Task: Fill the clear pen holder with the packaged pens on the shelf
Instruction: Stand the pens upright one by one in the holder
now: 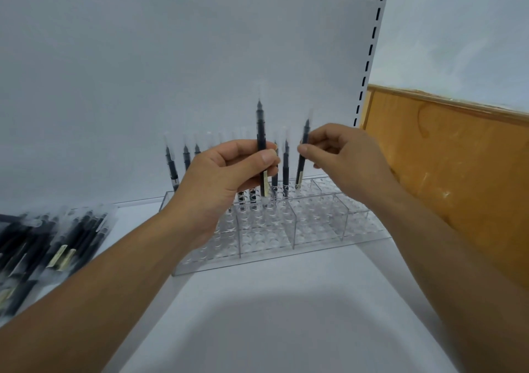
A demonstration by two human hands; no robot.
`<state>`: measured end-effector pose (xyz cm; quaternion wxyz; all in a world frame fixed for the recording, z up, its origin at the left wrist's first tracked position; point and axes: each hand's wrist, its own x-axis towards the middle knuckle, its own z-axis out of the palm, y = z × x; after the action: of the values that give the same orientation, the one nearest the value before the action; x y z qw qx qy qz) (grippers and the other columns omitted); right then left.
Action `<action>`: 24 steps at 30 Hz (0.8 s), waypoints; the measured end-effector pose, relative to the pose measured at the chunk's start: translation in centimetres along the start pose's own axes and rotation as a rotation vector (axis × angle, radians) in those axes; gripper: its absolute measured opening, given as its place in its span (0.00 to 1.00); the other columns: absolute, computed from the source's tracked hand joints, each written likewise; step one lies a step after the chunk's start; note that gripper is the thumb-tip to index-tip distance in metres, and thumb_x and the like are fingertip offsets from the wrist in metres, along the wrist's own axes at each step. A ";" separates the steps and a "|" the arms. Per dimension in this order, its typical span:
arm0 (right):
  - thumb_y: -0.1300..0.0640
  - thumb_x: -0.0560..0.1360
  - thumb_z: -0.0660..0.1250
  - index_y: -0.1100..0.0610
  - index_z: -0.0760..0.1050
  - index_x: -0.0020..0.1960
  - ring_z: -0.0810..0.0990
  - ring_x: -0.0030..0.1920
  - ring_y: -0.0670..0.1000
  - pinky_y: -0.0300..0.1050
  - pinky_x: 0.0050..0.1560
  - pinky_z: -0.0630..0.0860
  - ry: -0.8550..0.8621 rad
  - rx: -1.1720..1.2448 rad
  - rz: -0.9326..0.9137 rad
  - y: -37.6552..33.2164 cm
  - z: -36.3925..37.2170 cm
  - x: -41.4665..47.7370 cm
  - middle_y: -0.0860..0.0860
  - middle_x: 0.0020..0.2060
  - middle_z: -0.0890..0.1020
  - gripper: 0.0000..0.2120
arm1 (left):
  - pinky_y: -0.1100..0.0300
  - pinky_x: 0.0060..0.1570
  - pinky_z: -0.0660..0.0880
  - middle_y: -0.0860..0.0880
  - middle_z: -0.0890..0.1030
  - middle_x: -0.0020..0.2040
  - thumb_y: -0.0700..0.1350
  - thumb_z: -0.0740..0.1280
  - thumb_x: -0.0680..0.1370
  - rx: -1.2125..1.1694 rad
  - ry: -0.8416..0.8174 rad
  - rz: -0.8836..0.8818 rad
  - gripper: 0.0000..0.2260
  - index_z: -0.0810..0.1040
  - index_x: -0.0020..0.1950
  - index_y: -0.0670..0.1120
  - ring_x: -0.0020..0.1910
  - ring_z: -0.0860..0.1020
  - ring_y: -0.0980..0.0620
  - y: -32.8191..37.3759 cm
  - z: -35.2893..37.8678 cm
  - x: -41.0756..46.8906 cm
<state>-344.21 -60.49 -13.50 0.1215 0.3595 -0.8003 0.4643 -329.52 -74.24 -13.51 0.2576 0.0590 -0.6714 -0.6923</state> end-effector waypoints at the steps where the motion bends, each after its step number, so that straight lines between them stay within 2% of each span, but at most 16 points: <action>1: 0.48 0.74 0.72 0.50 0.81 0.49 0.82 0.43 0.46 0.49 0.50 0.81 -0.032 -0.022 -0.002 0.0 0.2 -0.1 0.44 0.39 0.83 0.07 | 0.63 0.50 0.79 0.48 0.86 0.45 0.47 0.72 0.67 -0.005 0.001 0.002 0.13 0.83 0.50 0.46 0.48 0.84 0.51 0.0 0.0 0.0; 8: 0.45 0.74 0.72 0.47 0.80 0.45 0.81 0.43 0.46 0.48 0.47 0.80 -0.197 -0.201 0.066 0.3 0.4 -0.2 0.42 0.39 0.82 0.06 | 0.59 0.54 0.78 0.49 0.86 0.45 0.47 0.72 0.66 0.025 0.015 0.002 0.13 0.83 0.50 0.47 0.49 0.84 0.52 -0.1 0.1 -0.1; 11: 0.43 0.73 0.71 0.47 0.82 0.47 0.80 0.43 0.41 0.42 0.45 0.78 -0.149 -0.187 0.055 0.2 -0.5 -0.3 0.40 0.40 0.82 0.08 | 0.58 0.56 0.77 0.49 0.86 0.45 0.48 0.72 0.66 0.029 0.021 0.002 0.13 0.84 0.50 0.47 0.48 0.84 0.52 0.0 0.1 -0.1; 13: 0.44 0.74 0.71 0.46 0.82 0.48 0.78 0.40 0.38 0.36 0.42 0.75 -0.014 -0.098 0.002 -0.4 -1.0 -0.3 0.40 0.39 0.82 0.08 | 0.58 0.56 0.77 0.50 0.86 0.45 0.48 0.72 0.66 0.034 0.020 0.001 0.14 0.84 0.50 0.47 0.48 0.84 0.53 0.1 0.0 -0.1; 15: 0.46 0.74 0.71 0.47 0.82 0.47 0.78 0.37 0.41 0.36 0.40 0.74 0.068 0.092 -0.056 -1.5 -1.3 -0.6 0.43 0.38 0.83 0.06 | 0.62 0.54 0.78 0.51 0.86 0.44 0.47 0.72 0.68 0.045 0.013 0.001 0.13 0.83 0.51 0.47 0.46 0.83 0.55 0.1 0.0 -0.1; 18: 0.48 0.75 0.71 0.47 0.83 0.48 0.77 0.37 0.44 0.36 0.40 0.75 -0.041 0.289 -0.101 -2.9 -0.6 -1.4 0.44 0.39 0.84 0.05 | 0.70 0.44 0.76 0.52 0.85 0.43 0.44 0.72 0.72 0.082 -0.007 0.009 0.10 0.84 0.52 0.47 0.44 0.83 0.58 0.1 0.0 -0.1; 21: 0.50 0.75 0.71 0.46 0.83 0.48 0.77 0.41 0.46 0.37 0.43 0.75 -0.124 0.328 -0.116 -3.3 0.2 -1.7 0.42 0.42 0.84 0.03 | 0.71 0.43 0.75 0.53 0.86 0.45 0.43 0.72 0.73 0.137 -0.031 0.017 0.10 0.84 0.53 0.47 0.44 0.83 0.58 0.1 0.0 -0.2; 24: 0.52 0.74 0.72 0.50 0.83 0.47 0.76 0.39 0.46 0.38 0.43 0.73 -0.127 0.404 -0.091 -3.3 0.2 -1.7 0.44 0.40 0.83 0.03 | 0.73 0.43 0.74 0.53 0.86 0.45 0.43 0.72 0.73 0.156 -0.047 0.019 0.09 0.84 0.53 0.48 0.44 0.82 0.59 0.1 0.1 -0.2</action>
<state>-340.73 -60.92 -12.32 0.0172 0.4410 -0.6798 0.5857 -329.33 -74.07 -13.48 0.2433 0.0562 -0.7298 -0.6365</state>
